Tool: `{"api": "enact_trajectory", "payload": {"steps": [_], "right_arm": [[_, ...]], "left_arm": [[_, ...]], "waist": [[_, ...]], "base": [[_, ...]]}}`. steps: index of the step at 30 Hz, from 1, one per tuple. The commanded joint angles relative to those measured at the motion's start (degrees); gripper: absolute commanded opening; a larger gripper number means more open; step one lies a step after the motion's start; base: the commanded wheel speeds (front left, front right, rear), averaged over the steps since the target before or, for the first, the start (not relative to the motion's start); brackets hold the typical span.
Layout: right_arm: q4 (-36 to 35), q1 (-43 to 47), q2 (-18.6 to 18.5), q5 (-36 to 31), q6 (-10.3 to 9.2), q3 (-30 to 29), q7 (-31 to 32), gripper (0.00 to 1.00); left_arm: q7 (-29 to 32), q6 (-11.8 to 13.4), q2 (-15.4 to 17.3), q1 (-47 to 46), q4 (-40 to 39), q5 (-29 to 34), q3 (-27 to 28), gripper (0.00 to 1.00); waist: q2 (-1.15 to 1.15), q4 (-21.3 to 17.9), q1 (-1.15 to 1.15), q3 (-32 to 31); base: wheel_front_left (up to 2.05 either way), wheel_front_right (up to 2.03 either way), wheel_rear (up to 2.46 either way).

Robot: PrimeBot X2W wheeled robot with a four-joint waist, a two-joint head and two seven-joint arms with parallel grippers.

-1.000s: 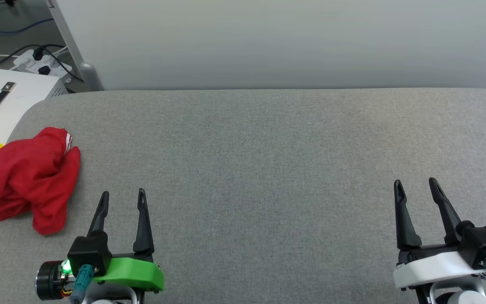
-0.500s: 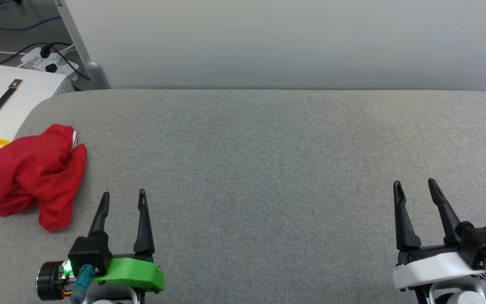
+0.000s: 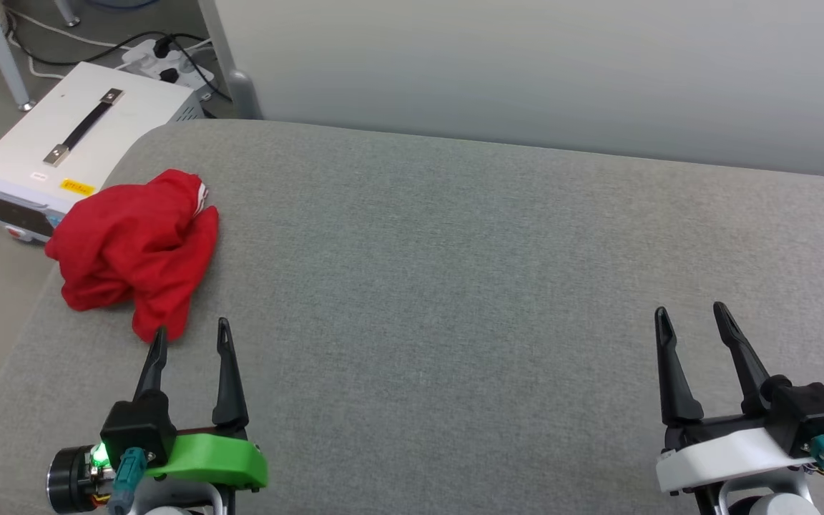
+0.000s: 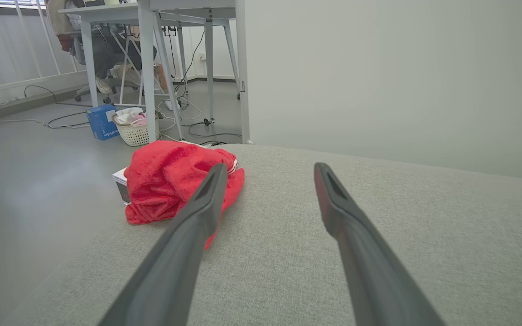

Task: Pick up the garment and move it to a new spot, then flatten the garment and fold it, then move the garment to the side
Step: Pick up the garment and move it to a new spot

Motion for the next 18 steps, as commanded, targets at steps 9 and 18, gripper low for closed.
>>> {"api": "enact_trajectory", "payload": {"steps": [9,18], "right_arm": [[-0.4,-0.2,-0.2,-0.2,0.37,0.4,-0.5,1.0],[-0.4,-0.8,-0.2,-1.0,0.37,1.0,-0.5,1.0]], "left_arm": [[-0.3,0.6,-0.1,-0.9,-0.5,-0.8,1.0,1.0],[-0.3,1.0,-0.1,-0.9,-0.6,-2.2,1.7,1.0]], "waist": [[0.0,8.8,0.0,1.7],[0.0,14.5,0.0,2.4]], "base": [[0.0,0.0,0.0],[0.0,0.0,0.0]]}}
